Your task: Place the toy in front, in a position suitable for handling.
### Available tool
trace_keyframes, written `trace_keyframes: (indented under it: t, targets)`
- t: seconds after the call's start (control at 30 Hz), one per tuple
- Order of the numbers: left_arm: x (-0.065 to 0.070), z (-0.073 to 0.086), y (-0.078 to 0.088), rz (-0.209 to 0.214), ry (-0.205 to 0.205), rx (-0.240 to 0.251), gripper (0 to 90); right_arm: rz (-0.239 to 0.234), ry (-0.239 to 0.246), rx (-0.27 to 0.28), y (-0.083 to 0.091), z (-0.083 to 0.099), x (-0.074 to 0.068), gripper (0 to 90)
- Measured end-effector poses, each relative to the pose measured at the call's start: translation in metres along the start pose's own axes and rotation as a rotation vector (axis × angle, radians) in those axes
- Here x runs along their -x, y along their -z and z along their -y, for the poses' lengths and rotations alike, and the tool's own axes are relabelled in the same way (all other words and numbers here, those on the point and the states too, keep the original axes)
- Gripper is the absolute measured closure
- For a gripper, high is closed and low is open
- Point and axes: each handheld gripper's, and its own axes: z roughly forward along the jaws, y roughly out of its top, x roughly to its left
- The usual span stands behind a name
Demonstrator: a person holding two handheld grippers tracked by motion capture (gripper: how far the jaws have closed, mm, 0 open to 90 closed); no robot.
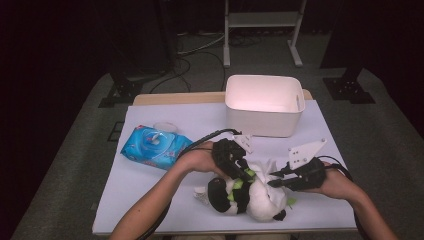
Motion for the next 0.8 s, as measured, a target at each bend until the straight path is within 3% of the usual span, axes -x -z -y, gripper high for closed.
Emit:
trace_keyframes:
  t: [0.13,0.23,0.3,0.43,0.5,0.63,0.8]
  targets:
    - [-0.002,-0.001,-0.013,-0.028,0.018,-0.034,44.7,0.005,0.003,0.003,0.000,0.000,0.000,76.8]
    - [-0.003,0.000,-0.013,-0.018,0.014,-0.009,53.4,0.008,0.011,0.000,0.000,0.001,0.000,76.8]
    - [-0.002,0.000,-0.010,-0.040,0.003,0.002,62.5,0.017,0.015,0.001,0.002,0.001,0.000,76.8]
    - [-0.002,-0.005,-0.004,-0.074,-0.007,0.019,69.4,0.035,0.016,0.002,0.005,-0.002,0.004,76.9]
    - [-0.004,-0.009,0.004,-0.097,0.006,0.058,69.9,0.045,0.019,-0.002,0.006,-0.003,0.005,76.9]
    - [-0.005,-0.013,0.017,-0.123,0.019,0.084,69.9,0.074,0.029,0.001,0.012,-0.009,0.009,76.8]
    - [-0.004,-0.001,0.010,-0.117,0.026,0.035,68.7,0.073,0.025,-0.019,0.003,-0.015,0.015,76.8]
